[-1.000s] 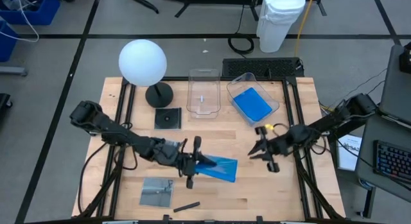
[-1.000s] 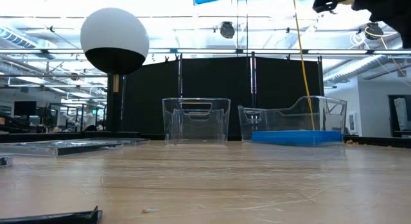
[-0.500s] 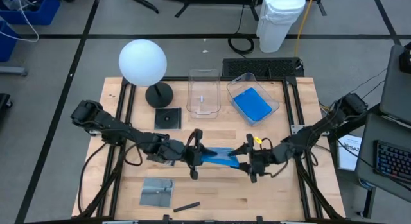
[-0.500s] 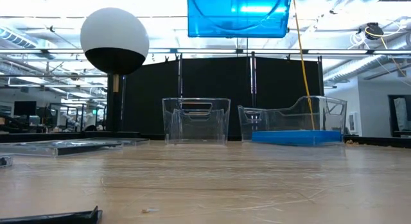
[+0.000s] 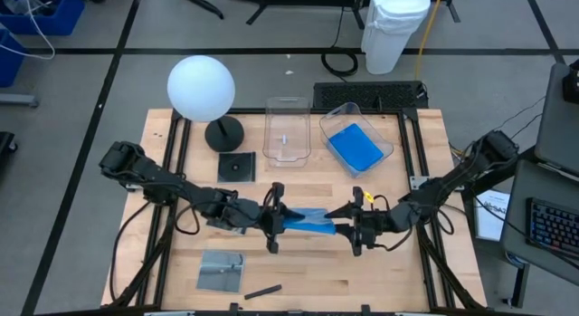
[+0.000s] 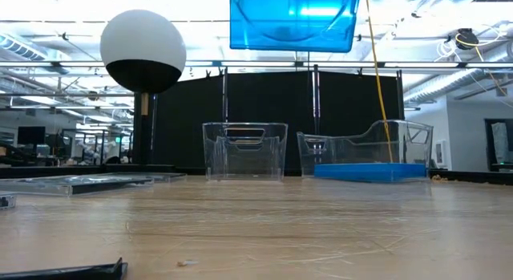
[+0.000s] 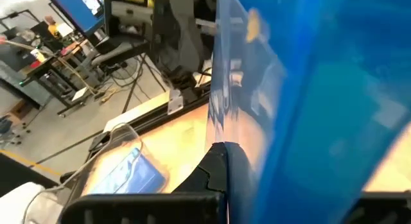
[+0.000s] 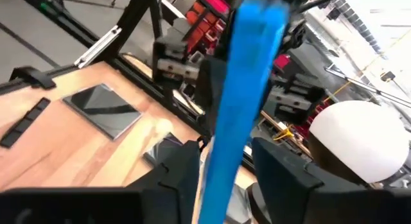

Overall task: Pick & place jewel cases by type
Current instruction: Put the blue CD case into the right transparent bin

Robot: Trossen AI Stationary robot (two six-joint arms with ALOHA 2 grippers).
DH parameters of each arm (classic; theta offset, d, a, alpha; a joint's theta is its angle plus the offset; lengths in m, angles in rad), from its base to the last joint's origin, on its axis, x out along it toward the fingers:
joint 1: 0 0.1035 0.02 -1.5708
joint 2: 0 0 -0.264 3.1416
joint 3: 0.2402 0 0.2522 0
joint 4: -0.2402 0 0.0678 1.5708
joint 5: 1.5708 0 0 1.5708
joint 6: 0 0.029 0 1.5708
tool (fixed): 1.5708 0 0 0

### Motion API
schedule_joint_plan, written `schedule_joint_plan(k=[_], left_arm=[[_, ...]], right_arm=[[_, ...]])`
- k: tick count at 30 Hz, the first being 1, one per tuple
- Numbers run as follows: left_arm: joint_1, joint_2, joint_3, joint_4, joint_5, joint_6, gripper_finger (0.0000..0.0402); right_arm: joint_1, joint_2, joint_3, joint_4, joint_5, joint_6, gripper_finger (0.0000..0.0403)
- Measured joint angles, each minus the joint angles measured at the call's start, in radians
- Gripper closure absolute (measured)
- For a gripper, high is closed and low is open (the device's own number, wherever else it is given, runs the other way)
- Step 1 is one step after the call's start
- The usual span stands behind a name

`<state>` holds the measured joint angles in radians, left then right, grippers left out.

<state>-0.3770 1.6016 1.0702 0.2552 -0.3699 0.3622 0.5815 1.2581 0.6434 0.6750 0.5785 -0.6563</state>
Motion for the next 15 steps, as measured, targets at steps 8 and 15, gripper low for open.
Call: schedule_joint_plan(k=[8,15], left_arm=[[-0.003,0.0,0.0,-0.007,-0.009,0.002,0.0389],[-0.004,0.0,0.0,0.0,0.018,-0.001,0.0387]], right_arm=[[0.0,-0.025,0.0,-0.074,0.02,0.027,0.0377],[-0.019,-0.025,-0.001,-0.068,-0.082,0.044,0.0377]])
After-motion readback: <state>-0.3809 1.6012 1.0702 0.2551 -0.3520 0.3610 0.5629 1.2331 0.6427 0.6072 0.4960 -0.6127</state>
